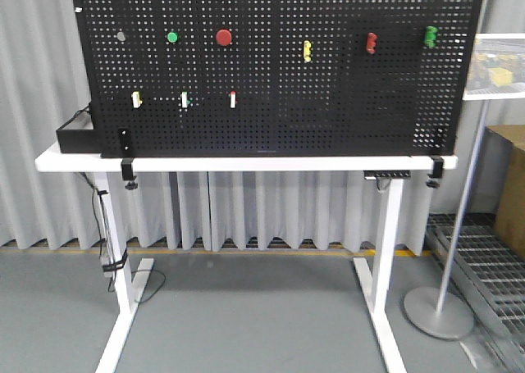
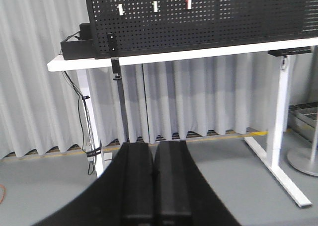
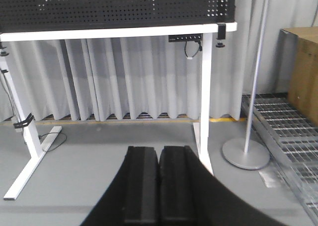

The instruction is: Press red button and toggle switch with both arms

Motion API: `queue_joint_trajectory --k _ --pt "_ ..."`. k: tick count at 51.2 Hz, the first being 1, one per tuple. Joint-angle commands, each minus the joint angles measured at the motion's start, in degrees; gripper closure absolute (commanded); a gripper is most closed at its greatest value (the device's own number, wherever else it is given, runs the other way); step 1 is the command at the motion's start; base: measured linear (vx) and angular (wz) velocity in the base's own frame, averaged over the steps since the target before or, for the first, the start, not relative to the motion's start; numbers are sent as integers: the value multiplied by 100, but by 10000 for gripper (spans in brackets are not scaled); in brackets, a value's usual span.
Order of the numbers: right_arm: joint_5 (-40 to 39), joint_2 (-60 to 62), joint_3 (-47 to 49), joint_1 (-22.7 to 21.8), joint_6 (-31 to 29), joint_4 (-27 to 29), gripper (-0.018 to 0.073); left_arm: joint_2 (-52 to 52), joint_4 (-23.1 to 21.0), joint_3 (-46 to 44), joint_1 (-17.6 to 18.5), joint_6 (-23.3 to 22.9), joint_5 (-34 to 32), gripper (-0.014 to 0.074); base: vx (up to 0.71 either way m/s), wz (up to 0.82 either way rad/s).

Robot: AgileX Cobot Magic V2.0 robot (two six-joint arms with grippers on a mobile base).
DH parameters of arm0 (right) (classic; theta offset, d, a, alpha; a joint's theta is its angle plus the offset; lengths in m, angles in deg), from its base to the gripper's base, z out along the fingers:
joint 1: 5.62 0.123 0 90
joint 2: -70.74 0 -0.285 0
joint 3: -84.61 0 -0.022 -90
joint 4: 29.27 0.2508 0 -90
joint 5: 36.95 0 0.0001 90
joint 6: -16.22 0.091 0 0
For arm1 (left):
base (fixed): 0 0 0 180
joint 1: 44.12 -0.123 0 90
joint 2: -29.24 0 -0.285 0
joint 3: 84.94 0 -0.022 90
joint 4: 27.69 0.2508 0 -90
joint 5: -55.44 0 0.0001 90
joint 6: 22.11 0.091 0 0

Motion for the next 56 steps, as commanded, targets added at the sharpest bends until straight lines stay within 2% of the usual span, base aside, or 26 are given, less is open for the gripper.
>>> queue_joint_trajectory --k 1,56 --pt "-463 60 -66 -36 -46 -20 562 -90 0 197 20 -45 -446 595 48 3" --pt "-469 60 -66 -36 -46 -20 562 -90 0 197 20 -45 -446 595 42 2"
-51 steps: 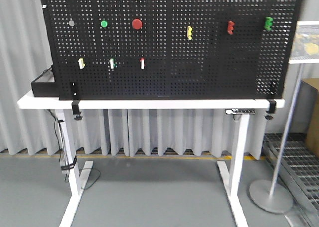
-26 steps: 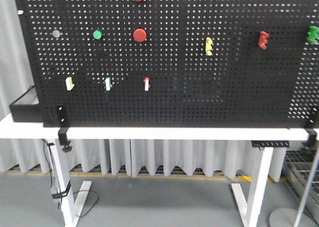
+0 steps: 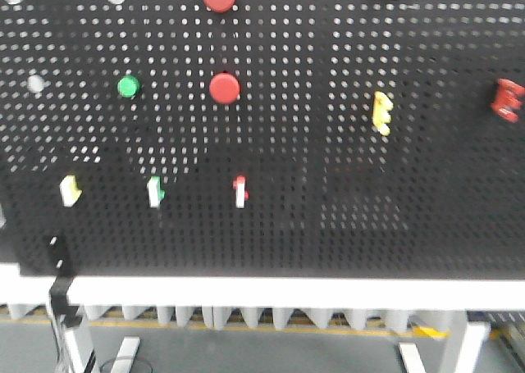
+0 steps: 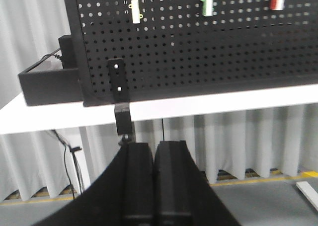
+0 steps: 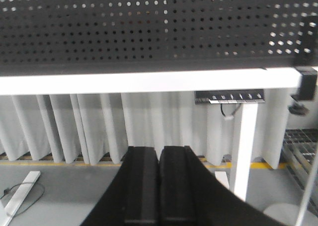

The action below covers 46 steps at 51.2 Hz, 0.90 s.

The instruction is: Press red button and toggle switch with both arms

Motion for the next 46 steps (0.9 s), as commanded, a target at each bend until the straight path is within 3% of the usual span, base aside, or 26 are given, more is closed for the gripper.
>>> queue_joint_trajectory --k 1,25,46 --pt "-475 60 -66 -25 -46 -20 562 -90 0 197 20 -45 -446 595 38 3" --pt "-475 60 -66 -25 -46 -20 562 -90 0 197 20 -45 -446 595 32 1" --pt "-475 60 -66 -25 -46 -20 562 -90 0 197 20 -45 -446 595 11 -6"
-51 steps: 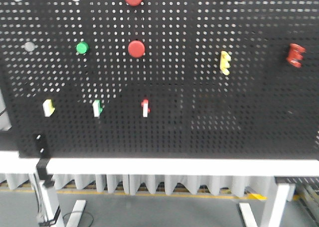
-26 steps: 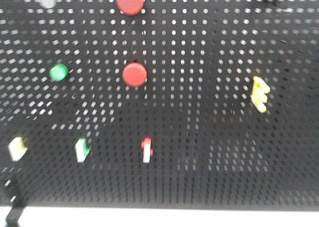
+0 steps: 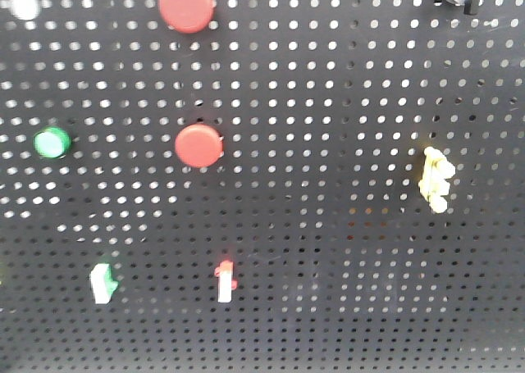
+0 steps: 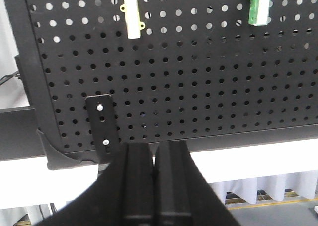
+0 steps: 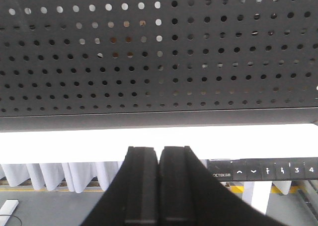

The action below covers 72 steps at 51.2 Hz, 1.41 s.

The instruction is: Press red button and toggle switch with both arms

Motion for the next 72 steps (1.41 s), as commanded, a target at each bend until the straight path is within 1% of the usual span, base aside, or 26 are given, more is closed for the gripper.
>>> queue_joint_trajectory --k 1,23,25,29,32,35,38,40,44,49,52,58,62,68,72 --pt "-475 60 -66 -25 -46 -20 562 -90 0 197 20 -45 -446 595 2 -2" --pt "-537 60 -66 -25 -120 -42 562 -90 0 197 20 -45 -446 595 0 0" --pt "-607 60 -66 -25 -120 -16 562 -90 26 197 19 25 -506 595 0 0" --pt "-824 60 -66 -25 -120 -16 562 -90 132 191 19 282 -955 595 0 0" --pt "-1281 60 -51 -25 -147 -43 562 -90 106 146 19 271 -1339 595 0 0" --pt "-1853 60 -20 -25 -157 -28 562 -90 106 63 19 165 -1765 595 0 0" --pt "-2125 60 128 -24 -127 21 562 -90 106 -98 19 74 -2137 595 0 0" --pt "-2150 60 326 -24 -95 63 562 -83 106 -265 19 76 -2204 595 0 0" --pt "-1937 47 921 -24 -5 83 562 -3 106 -732 19 76 -2005 595 0 0" --pt "-1497 -184 1943 -24 -41 35 562 336 111 -1564 19 76 -1414 595 0 0" --pt "-1209 -499 2618 -24 -107 -49 562 682 111 -2134 19 87 -1164 595 0 0" --pt "-666 -1222 3745 -24 -201 -55 562 1503 111 -3225 19 75 -950 595 0 0" --pt "-357 -1823 4496 -24 -195 -1 562 2086 111 -3965 19 -23 -725 595 0 0" --pt "-179 -2556 5219 -24 -158 116 562 2865 105 -4956 19 -29 -253 595 0 0" --pt "-179 -2872 5416 -24 -158 213 562 3158 100 -5348 19 -121 -150 595 0 0"
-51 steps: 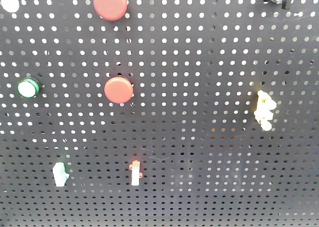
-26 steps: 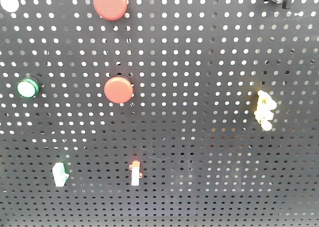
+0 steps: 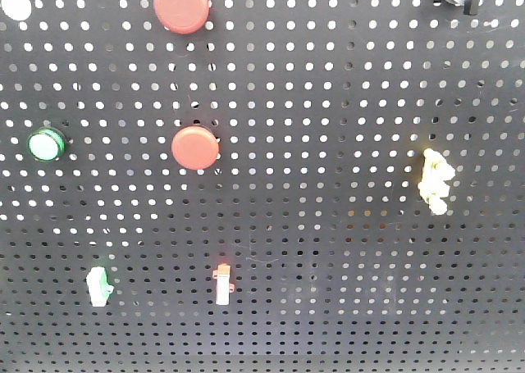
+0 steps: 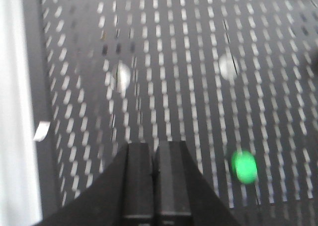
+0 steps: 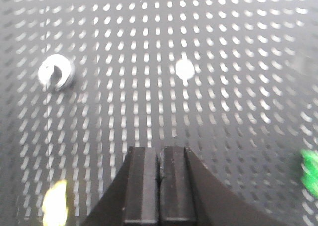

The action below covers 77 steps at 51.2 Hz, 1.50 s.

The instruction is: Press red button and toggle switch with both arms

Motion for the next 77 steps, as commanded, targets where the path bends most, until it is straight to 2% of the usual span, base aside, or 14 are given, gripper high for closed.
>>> queue_joint_trajectory --k 1,14,19,22,25,26,31,33,35,39,43,60,77 --pt "-265 -474 406 -24 -26 100 562 413 -6 -614 14 -166 -121 595 0 0" --pt "-123 -674 370 -24 -26 929 562 574 -6 -897 14 -781 -237 595 0 0" --pt "-72 -674 370 -24 -32 1290 562 775 -173 -1251 46 -729 328 595 0 0" --pt "-72 -674 370 -24 -37 1343 562 993 -386 -1525 155 -393 736 595 0 0" --pt "-85 -674 370 -24 -59 1343 562 1188 -669 -1747 287 156 1012 595 0 0" --pt "-85 -674 370 -24 -68 1331 562 1668 -1883 -2285 716 1776 1657 595 0 0" --pt "-85 -674 370 -24 -73 1331 562 2011 -3252 -2611 1022 3238 2097 595 0 0" --pt "-85 -674 370 -24 -73 1331 562 2151 -3676 -2726 1105 3651 2250 595 0 0" --pt "-85 -674 370 -24 -73 1331 562 2292 -4277 -2831 1207 4167 2397 595 0 0" --pt "-85 -674 370 -24 -72 1326 562 2667 -5212 -3064 1358 4756 2535 595 0 0" --pt "-85 -674 370 -24 -95 1327 562 3007 -5616 -3256 1506 4999 2522 595 0 0" --pt "-85 -674 370 -24 -525 1327 562 4272 -5641 -4429 2096 5027 2356 595 0 0" --pt "-92 -674 370 -24 -526 1327 562 4732 -5635 -4607 2124 4962 1558 595 0 0"
